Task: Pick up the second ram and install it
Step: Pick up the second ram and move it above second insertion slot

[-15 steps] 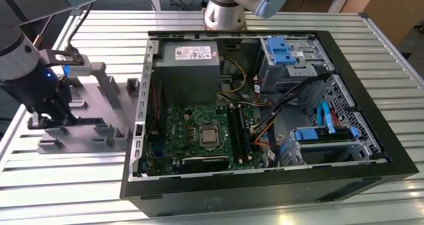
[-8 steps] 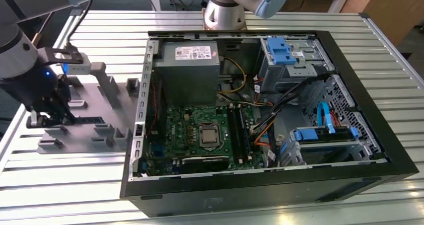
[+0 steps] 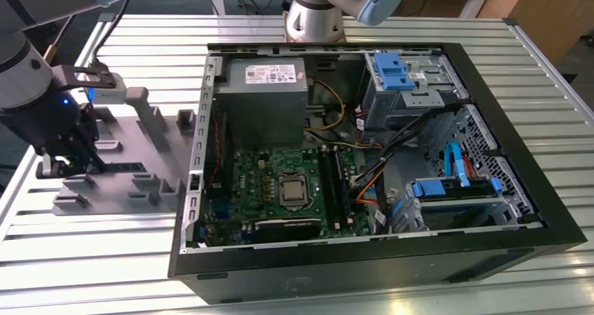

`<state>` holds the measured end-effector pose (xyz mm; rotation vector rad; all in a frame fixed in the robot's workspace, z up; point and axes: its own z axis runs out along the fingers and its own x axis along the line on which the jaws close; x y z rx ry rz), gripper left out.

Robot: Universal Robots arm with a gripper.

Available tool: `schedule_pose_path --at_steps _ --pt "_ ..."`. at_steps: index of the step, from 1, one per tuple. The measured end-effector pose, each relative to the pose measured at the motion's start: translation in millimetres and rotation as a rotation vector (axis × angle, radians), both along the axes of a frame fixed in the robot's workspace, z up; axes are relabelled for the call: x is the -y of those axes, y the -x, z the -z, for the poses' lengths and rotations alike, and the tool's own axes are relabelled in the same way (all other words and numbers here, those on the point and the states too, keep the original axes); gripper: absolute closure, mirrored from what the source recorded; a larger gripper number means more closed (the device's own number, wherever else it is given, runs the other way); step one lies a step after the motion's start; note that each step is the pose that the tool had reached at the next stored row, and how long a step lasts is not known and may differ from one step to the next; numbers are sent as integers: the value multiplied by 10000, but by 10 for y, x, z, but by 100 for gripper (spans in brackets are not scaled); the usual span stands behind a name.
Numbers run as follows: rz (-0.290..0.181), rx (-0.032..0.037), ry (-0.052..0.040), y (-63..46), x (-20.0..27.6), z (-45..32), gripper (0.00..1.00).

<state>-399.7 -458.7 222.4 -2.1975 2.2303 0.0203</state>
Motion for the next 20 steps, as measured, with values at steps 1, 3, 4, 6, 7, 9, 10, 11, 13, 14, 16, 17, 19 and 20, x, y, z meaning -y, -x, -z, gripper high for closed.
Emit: schedule_pose_path --at_steps 1,3,4,6,7,9,10,11,13,14,16,17,19,20 --pt "0 -1 0 0 0 -2 86" --pt "0 -1 1 0 0 -7 86" --pt "0 0 0 0 0 -8 86" --pt "0 0 1 0 0 -27 86" --pt "0 -1 1 0 0 -29 86" --pt "0 0 0 0 0 -33 86" --pt "0 0 0 0 0 -35 86" --pt "0 -1 1 0 0 -38 86" --pt "0 0 0 0 0 -42 86" --pt "0 0 0 0 0 -43 86" --pt "0 0 0 0 0 -47 86" --pt "0 -1 0 0 0 -49 86" --pt "0 -1 1 0 0 -53 86" --pt "0 0 1 0 0 -55 86"
